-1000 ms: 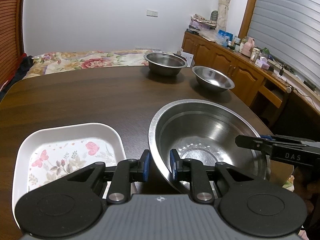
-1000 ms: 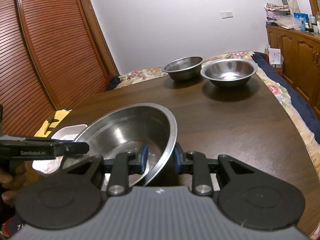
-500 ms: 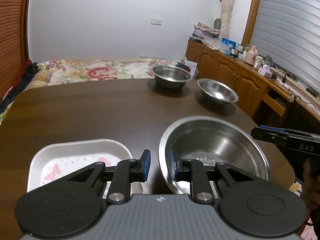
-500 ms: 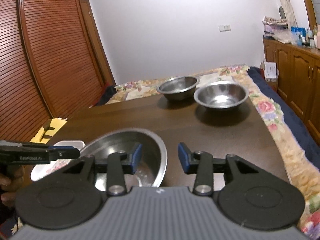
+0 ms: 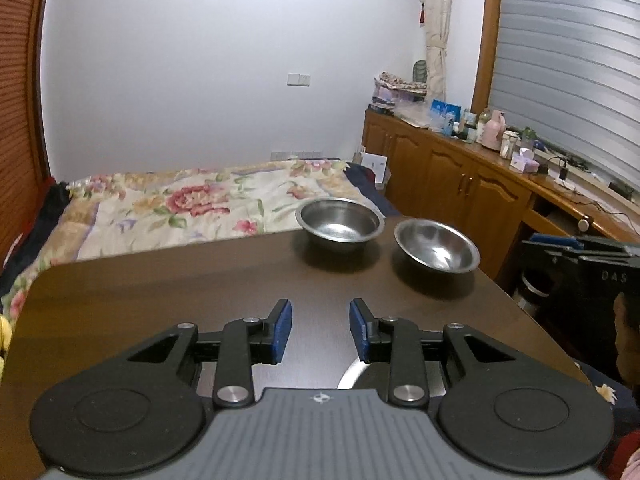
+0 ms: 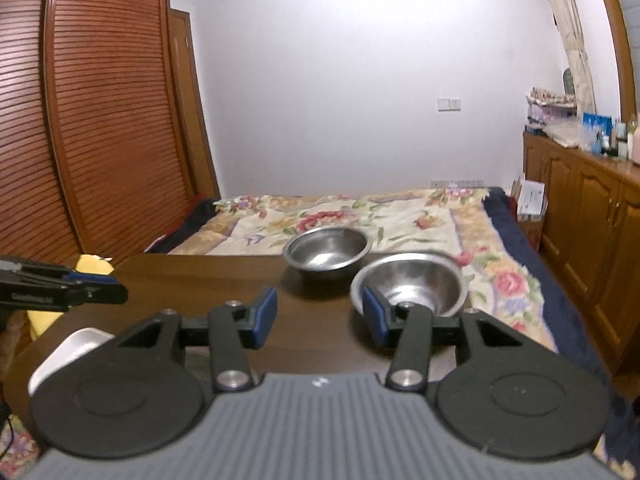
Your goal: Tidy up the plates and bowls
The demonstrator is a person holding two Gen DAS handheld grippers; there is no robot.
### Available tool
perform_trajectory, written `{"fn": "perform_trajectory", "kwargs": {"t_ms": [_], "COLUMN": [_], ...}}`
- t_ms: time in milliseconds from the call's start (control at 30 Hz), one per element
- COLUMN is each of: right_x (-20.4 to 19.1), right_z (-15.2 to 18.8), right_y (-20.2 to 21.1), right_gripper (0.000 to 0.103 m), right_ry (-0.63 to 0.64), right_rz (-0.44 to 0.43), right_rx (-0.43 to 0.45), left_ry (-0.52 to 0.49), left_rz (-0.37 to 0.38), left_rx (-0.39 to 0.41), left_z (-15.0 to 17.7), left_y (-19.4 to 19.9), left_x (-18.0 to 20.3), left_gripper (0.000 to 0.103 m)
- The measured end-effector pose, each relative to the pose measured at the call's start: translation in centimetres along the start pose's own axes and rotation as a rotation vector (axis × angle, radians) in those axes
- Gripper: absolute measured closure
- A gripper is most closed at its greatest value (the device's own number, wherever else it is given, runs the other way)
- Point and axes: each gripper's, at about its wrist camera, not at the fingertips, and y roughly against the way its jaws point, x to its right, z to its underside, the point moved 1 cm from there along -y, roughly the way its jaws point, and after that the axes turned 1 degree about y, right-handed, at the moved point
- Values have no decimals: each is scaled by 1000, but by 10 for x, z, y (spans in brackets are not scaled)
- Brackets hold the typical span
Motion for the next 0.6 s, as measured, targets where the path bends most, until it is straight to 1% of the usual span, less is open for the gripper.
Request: {"fn": "perform_trajectory", "kwargs": {"t_ms": [167,367,600], "right_x": [12,24,39], "right_z": [-16,-28,-38], "right_y": [-32,-87,-138], "right_gripper": [54,54,54], "right_ry": [28,32,-17], "right_rz": [-7,-26,-53], "right_rx": [-12,-85,-158], "left_ry": [-6,-12,7], "left_rz": [7,6,-3], "left_rx": [-4,-10,-58], "left_z": [-22,-37,-54], "left_y": [-23,-51,-99], "left_x": [-3,-3,-9], "left_gripper": [68,68,68]}}
